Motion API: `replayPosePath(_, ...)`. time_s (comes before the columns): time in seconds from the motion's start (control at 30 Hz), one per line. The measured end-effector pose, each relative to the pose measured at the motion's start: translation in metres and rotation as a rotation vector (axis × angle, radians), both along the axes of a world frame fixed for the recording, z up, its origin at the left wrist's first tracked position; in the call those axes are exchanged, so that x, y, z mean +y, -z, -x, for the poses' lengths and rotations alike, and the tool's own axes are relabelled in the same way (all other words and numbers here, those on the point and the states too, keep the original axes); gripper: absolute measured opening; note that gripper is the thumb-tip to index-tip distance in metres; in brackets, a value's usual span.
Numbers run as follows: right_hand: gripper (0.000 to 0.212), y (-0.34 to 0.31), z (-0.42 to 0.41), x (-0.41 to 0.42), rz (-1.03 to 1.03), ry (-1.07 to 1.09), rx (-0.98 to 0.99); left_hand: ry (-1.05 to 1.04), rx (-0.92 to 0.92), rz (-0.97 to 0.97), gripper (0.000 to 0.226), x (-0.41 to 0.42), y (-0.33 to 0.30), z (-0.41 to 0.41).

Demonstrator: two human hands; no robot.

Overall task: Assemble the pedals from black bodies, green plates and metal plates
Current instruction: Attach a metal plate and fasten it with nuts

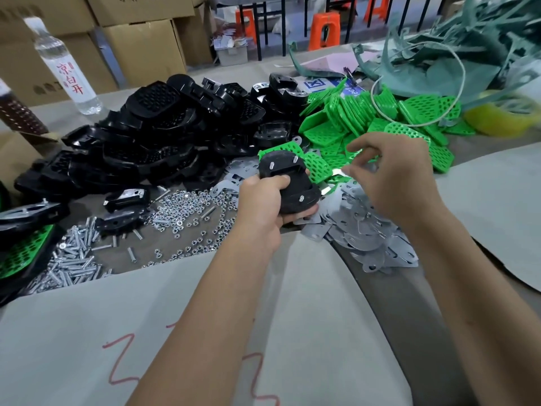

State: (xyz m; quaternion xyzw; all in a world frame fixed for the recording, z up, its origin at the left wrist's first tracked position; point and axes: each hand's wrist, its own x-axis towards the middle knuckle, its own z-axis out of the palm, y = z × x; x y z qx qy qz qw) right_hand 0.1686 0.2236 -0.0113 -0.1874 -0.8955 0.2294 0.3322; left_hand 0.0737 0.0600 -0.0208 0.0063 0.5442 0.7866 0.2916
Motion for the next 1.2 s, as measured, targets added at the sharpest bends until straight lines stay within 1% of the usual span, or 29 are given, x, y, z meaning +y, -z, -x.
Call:
replayPosePath(0.1, 0.018, -0.01, 0.004, -0.002, 0.09, 0.006, 0.15, 0.003, 0.001, -0.003, 0.026, -0.002, -0.001, 0.0)
replayPosePath(0.13, 0.017, -0.015, 0.005, -0.002, 0.089, 0.016, 0.158, 0.0, 0.003, -0.002, 0.026, -0.003, -0.001, 0.0)
replayPosePath(0.17, 0.018, -0.019, 0.005, 0.0, 0.07, 0.037, 0.115, -0.002, 0.002, -0.002, 0.026, -0.003, -0.001, 0.0)
replayPosePath(0.2, 0.025, -0.023, 0.005, 0.003, 0.047, 0.069, 0.0, -0.001, 0.001, -0.002, 0.025, -0.003, -0.001, 0.0)
replayPosePath(0.3, 0.055, -0.029, -0.003, 0.011, 0.053, 0.122, -0.552, 0.021, 0.018, -0.002, 0.023, -0.002, -0.002, -0.003)
replayPosePath(0.33, 0.061, -0.03, -0.007, 0.011, 0.069, 0.106, -0.677, 0.039, 0.027, -0.008, 0.022, 0.0, -0.002, -0.004)
replayPosePath(0.37, 0.064, -0.031, -0.01, 0.011, 0.082, 0.084, -0.741, 0.057, 0.035, -0.014, 0.023, 0.002, -0.003, -0.006)
replayPosePath(0.4, 0.065, -0.032, -0.012, 0.01, 0.099, 0.063, -0.74, 0.073, 0.043, -0.018, 0.023, 0.004, -0.005, -0.007)
replayPosePath(0.43, 0.065, -0.031, -0.013, 0.01, 0.116, 0.042, -0.694, 0.084, 0.049, -0.021, 0.023, 0.007, -0.006, -0.009)
replayPosePath(0.5, 0.062, -0.027, -0.013, 0.008, 0.118, -0.015, -0.528, 0.091, 0.053, -0.03, 0.022, 0.011, -0.007, -0.012)
replayPosePath(0.57, 0.06, -0.021, -0.01, 0.005, 0.144, -0.065, -0.32, 0.078, 0.049, -0.033, 0.022, 0.012, -0.009, -0.012)
replayPosePath(0.7, 0.057, -0.017, -0.005, 0.002, 0.255, -0.083, 0.1, 0.027, 0.045, -0.033, 0.027, 0.004, -0.008, -0.005)
replayPosePath(0.77, 0.048, -0.02, 0.002, 0.001, 0.41, -0.104, 0.313, -0.007, 0.05, -0.04, 0.028, -0.005, -0.007, 0.001)
replayPosePath(0.8, 0.042, -0.023, 0.007, 0.0, 0.547, -0.119, 0.434, -0.021, 0.055, -0.036, 0.027, -0.01, -0.007, 0.004)
replayPosePath(0.87, 0.033, -0.031, 0.021, -0.01, 0.949, -0.177, 0.606, -0.059, 0.059, -0.025, 0.026, -0.023, -0.008, 0.01)
replayPosePath(0.9, 0.032, -0.034, 0.028, -0.017, 1.109, -0.204, 0.629, -0.078, 0.054, -0.02, 0.026, -0.029, -0.007, 0.013)
replayPosePath(0.93, 0.034, -0.034, 0.037, -0.027, 1.202, -0.232, 0.605, -0.097, 0.05, -0.015, 0.026, -0.038, -0.007, 0.017)
replayPosePath(1.0, 0.032, -0.032, 0.052, -0.051, 1.262, -0.334, 0.51, -0.118, 0.058, 0.014, 0.027, -0.056, -0.007, 0.023)
replayPosePath(1.1, 0.016, -0.024, 0.068, -0.091, 1.219, -0.488, 0.332, -0.122, 0.093, 0.084, 0.027, -0.085, -0.005, 0.031)
replayPosePath(1.17, 0.014, -0.018, 0.079, -0.112, 1.134, -0.534, 0.23, -0.125, 0.109, 0.118, 0.026, -0.102, -0.005, 0.035)
replayPosePath(1.2, 0.014, -0.014, 0.084, -0.12, 1.062, -0.522, 0.193, -0.117, 0.116, 0.123, 0.026, -0.107, -0.004, 0.037)
